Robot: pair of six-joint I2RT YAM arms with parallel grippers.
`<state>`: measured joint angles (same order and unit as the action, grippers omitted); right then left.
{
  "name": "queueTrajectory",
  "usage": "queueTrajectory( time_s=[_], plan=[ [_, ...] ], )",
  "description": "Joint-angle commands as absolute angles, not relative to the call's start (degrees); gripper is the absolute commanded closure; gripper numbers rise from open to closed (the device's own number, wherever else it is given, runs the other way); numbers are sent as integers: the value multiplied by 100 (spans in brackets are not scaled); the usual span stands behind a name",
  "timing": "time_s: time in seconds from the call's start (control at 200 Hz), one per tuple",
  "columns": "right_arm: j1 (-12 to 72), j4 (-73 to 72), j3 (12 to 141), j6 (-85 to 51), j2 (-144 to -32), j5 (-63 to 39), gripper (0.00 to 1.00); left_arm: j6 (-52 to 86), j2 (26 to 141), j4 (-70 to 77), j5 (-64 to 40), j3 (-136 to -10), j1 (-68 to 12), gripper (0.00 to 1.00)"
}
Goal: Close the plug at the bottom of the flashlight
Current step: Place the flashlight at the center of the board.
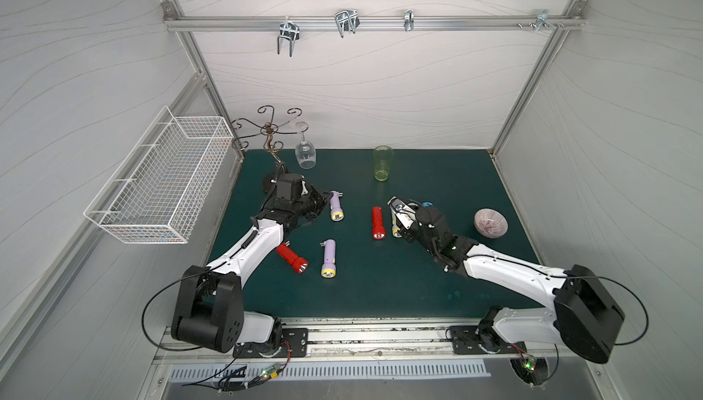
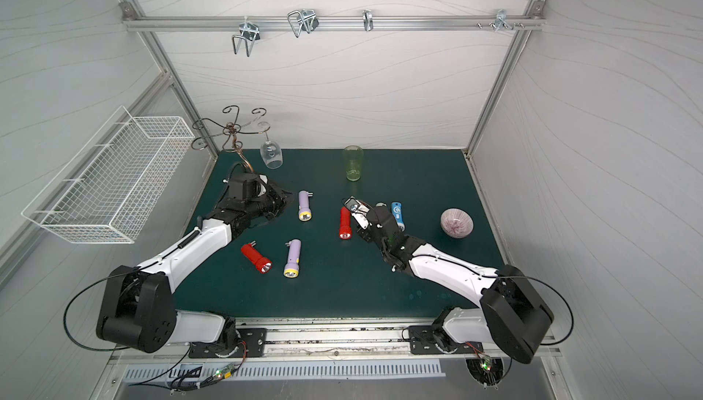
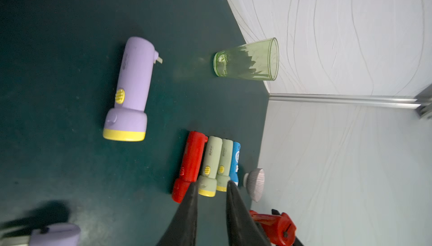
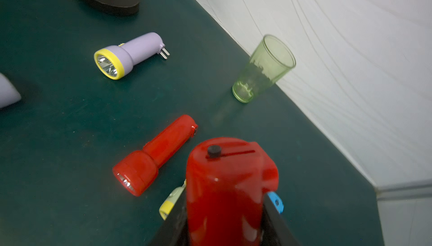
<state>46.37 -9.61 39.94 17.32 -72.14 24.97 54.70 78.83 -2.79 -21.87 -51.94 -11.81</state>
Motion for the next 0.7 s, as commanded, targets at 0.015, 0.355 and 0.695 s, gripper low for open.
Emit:
queueTrajectory(
  time_s=[0.015,0.355,0.695],
  plan=[
    [4567,355,4452,-431,-7030,3848,100,4231,7825,-745,-1925,-5440,-1074,73],
    [4343,3821,5596,-2504,-7448,3676,100,3699,7542,-895,-1521,-5441,-1066,30],
    [3662,4425,5204,-3048,-7475,1709,100,3693,7331,-905,-1353,-5345,-1070,0]
  ],
)
